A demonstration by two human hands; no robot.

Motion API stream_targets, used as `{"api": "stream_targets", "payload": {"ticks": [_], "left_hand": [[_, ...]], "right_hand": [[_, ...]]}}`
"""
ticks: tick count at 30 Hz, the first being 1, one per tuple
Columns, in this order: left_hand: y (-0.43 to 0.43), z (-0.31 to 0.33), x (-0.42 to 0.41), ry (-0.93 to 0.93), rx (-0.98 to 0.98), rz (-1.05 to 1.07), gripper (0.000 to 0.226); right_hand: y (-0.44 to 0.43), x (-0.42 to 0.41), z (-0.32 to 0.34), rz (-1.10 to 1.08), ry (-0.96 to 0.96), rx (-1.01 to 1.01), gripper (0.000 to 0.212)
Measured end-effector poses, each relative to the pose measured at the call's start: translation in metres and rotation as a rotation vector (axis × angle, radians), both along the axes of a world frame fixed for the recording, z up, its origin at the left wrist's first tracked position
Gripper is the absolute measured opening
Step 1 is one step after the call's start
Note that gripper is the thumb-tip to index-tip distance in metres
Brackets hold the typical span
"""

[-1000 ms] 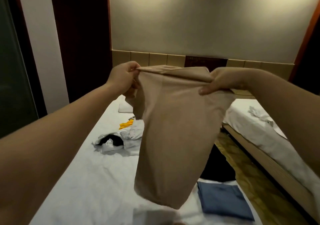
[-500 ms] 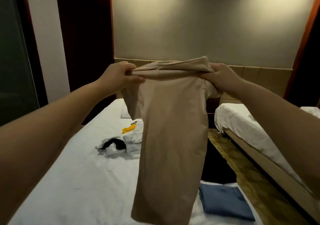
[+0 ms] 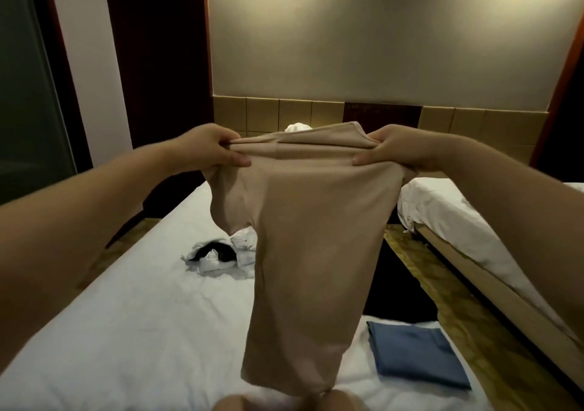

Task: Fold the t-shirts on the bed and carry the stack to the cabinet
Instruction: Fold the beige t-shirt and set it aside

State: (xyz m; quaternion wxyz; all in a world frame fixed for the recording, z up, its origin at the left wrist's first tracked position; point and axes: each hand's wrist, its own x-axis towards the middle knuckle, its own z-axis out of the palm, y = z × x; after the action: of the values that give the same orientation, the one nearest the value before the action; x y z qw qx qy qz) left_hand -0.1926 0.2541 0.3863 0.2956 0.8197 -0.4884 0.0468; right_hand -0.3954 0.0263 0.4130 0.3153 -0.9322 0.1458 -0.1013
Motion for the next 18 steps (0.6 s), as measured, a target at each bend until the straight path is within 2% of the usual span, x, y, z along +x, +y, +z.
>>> {"api": "stream_targets", "payload": {"ticks": [2, 4, 6, 8, 11, 14, 18], "left_hand": [[0.003, 0.01, 0.001, 0.048, -0.007, -0.034, 0.015], [0.004, 0.016, 0.004, 0.091, -0.008, -0.046, 0.016], [0.003, 0.02, 0.01, 0.141, 0.005, -0.055, 0.023], [-0.003, 0.022, 0.02, 0.186, 0.041, -0.064, 0.027], [-0.021, 0.015, 0.044, 0.201, 0.15, -0.04, 0.028], [-0.05, -0.001, 0.075, 0.105, 0.195, 0.046, 0.025], [-0.094, -0.026, 0.115, -0.154, 0.13, 0.176, 0.014]], "right_hand": [[-0.004, 0.003, 0.011, 0.059, 0.079, 0.069, 0.067], [-0.009, 0.01, 0.019, 0.095, 0.179, 0.078, 0.082], [-0.013, 0.02, 0.024, 0.08, 0.246, 0.043, 0.067], [-0.018, 0.033, 0.026, 0.035, 0.235, 0.007, 0.049], [-0.034, 0.057, 0.023, -0.017, 0.203, -0.055, 0.037], [-0.056, 0.087, 0.008, -0.097, 0.136, -0.199, 0.032], [-0.086, 0.131, -0.019, -0.183, -0.035, -0.397, 0.023]]}}
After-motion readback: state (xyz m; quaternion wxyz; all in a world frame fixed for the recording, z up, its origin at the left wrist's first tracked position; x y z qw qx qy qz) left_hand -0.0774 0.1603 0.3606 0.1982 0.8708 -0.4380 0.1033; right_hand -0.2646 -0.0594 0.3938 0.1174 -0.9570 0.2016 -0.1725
